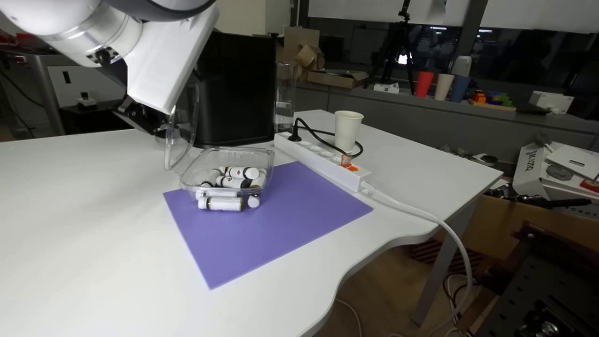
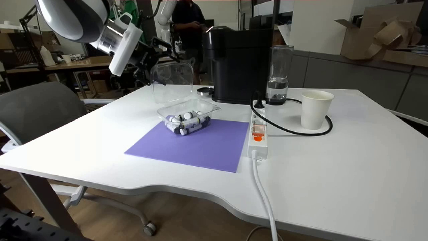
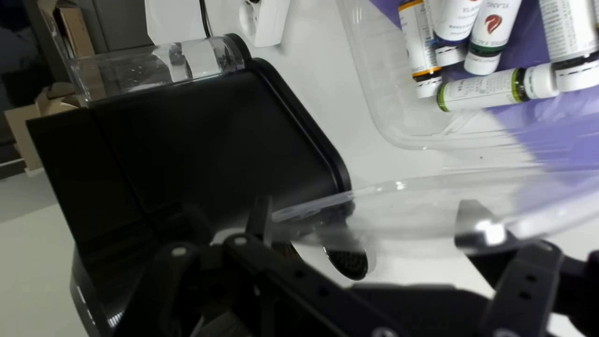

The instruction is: Close the lid of the container

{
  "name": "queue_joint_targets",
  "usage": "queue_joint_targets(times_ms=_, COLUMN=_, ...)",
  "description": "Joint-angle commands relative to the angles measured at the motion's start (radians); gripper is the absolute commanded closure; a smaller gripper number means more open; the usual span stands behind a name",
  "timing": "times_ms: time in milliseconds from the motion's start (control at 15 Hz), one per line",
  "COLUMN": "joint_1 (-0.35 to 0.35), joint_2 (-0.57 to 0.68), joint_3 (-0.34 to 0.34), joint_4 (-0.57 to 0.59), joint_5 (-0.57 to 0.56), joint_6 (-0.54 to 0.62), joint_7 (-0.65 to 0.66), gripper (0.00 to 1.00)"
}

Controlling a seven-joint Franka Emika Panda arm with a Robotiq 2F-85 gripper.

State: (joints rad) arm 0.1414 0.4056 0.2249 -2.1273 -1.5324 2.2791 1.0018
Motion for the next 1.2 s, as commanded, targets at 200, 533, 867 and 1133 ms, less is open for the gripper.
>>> queue_joint_targets(times_ms=200, joint_1=-0.026, joint_2=-0.063, joint_3=-0.047, joint_4=-0.050, joint_5=0.185, joint_6=0.011, joint_7=-0.037, gripper=0.00)
queue_joint_targets(times_ms=533, joint_1=-0.076, joint_2=-0.110, joint_3=-0.084, joint_4=-0.107, joint_5=0.471, joint_6=0.049, joint_7=-0.182, gripper=0.00)
queue_joint_targets(times_ms=867, joint_1=-0.120, joint_2=-0.131, joint_3=-0.131, joint_4=-0.136, joint_5=0.789, joint_6=0.113, joint_7=-0.400, gripper=0.00)
queue_joint_targets(times_ms=1133, joint_1=-0.144, joint_2=-0.141, joint_3=-0.150, joint_4=-0.133, joint_5=1.118, joint_6=0.156, joint_7=-0.719, gripper=0.00)
